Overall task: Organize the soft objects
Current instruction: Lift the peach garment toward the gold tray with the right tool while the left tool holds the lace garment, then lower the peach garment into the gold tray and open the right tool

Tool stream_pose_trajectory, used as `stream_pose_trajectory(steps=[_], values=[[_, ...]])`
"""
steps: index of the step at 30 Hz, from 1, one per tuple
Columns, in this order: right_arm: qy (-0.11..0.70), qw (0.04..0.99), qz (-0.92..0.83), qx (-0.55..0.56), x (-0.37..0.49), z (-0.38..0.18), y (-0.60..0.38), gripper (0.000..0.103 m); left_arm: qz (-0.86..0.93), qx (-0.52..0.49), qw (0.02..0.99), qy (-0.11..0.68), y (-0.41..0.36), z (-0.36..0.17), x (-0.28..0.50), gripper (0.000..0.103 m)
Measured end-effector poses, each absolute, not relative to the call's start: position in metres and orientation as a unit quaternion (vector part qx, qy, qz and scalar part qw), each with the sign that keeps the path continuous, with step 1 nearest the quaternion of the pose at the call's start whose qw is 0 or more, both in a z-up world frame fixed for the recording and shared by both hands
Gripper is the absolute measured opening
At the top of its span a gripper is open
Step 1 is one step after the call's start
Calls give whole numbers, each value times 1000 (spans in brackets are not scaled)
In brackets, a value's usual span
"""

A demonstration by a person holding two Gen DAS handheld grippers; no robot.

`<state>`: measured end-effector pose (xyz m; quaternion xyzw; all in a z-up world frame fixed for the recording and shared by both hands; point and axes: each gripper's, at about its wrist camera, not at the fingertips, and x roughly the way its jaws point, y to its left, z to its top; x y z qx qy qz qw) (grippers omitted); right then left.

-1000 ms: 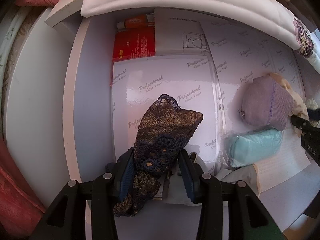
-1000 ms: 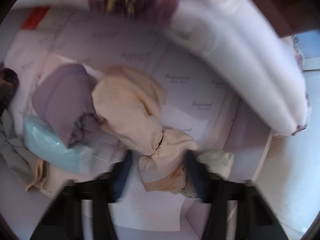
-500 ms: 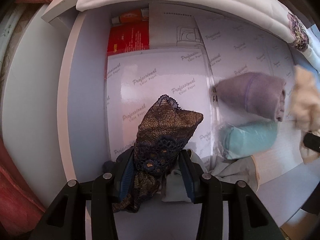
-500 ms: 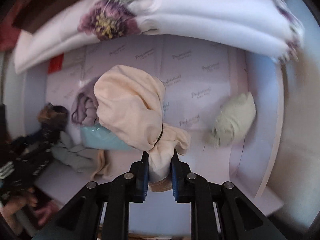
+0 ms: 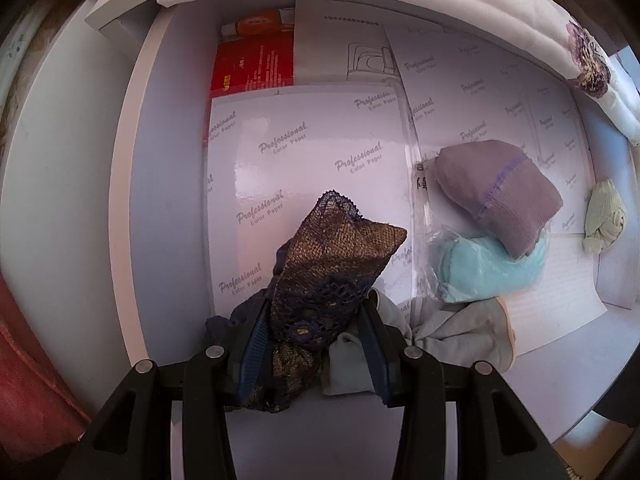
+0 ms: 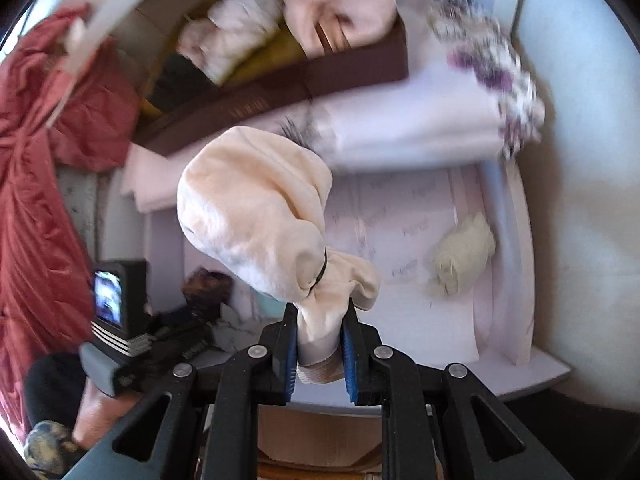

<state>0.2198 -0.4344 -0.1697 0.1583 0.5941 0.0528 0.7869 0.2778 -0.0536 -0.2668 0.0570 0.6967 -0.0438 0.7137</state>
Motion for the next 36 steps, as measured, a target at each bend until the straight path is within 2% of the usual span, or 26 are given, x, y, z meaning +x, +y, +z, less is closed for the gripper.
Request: stream_pose_trajectory(steps=[8, 11, 26, 36], values=[[530, 838, 64, 113, 283, -96, -418, 19, -41, 58, 715, 695, -60, -264, 276, 44], [526, 843, 61, 88, 309, -87, -406, 19, -40, 58, 716, 695, -61, -265, 276, 44], [595, 804, 18, -7, 406, -154, -377, 19, -38, 53, 717, 694, -59, -265, 277, 44], [622, 783, -3, -13, 418, -189, -386, 20, -36, 53, 718, 694, -60, -265, 276, 44]])
